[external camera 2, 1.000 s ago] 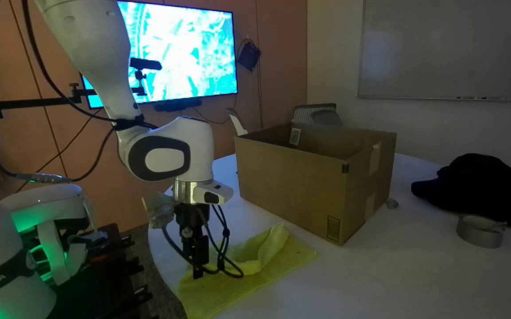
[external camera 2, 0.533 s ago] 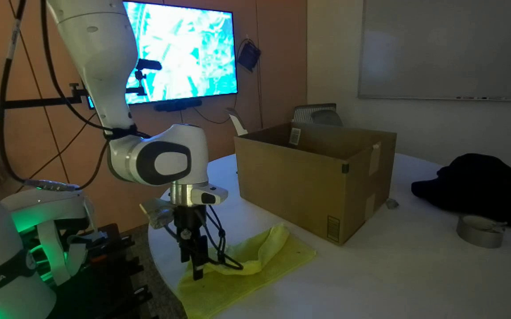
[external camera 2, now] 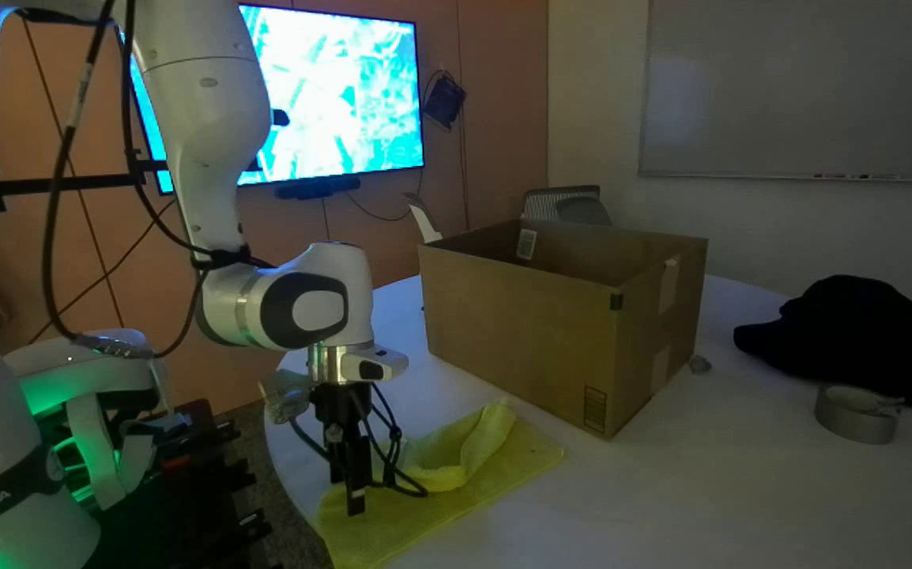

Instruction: Put the marker on the towel and wrap it, then put it in the box

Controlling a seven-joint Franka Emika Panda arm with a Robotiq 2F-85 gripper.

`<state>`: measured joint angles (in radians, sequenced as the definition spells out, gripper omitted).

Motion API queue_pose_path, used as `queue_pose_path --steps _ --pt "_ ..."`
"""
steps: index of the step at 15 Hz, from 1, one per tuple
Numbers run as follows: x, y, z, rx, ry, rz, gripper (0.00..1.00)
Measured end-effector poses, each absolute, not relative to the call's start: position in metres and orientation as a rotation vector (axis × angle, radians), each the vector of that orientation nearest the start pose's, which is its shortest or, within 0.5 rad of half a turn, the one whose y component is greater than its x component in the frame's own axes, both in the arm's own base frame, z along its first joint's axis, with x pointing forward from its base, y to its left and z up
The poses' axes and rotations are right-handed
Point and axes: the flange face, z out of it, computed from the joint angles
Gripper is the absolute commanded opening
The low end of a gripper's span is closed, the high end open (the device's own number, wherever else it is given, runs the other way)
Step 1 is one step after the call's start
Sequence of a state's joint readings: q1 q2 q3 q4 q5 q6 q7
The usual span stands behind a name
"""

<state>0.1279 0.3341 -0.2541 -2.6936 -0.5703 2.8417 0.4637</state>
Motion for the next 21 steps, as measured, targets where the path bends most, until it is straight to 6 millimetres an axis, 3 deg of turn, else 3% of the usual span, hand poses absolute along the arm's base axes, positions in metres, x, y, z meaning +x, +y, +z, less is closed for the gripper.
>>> queue_pose_path --steps 6,7,8,10,17,21 --pt "0.366 -0.037 0.098 -3.332 0.064 0.198 0.96" --pt "0.365 -0.038 0.096 -3.327 0.066 0.191 0.80" --pt "0.365 -0.039 0.094 -3.322 0.064 0.185 0.72" --pt "0.364 -0.042 0.091 -3.312 0.049 0.181 0.64" --pt "0.361 -0.056 0.090 -3.263 -0.081 0.199 0.08" --pt "0.360 -0.064 0.092 -3.225 -0.189 0.218 0.01"
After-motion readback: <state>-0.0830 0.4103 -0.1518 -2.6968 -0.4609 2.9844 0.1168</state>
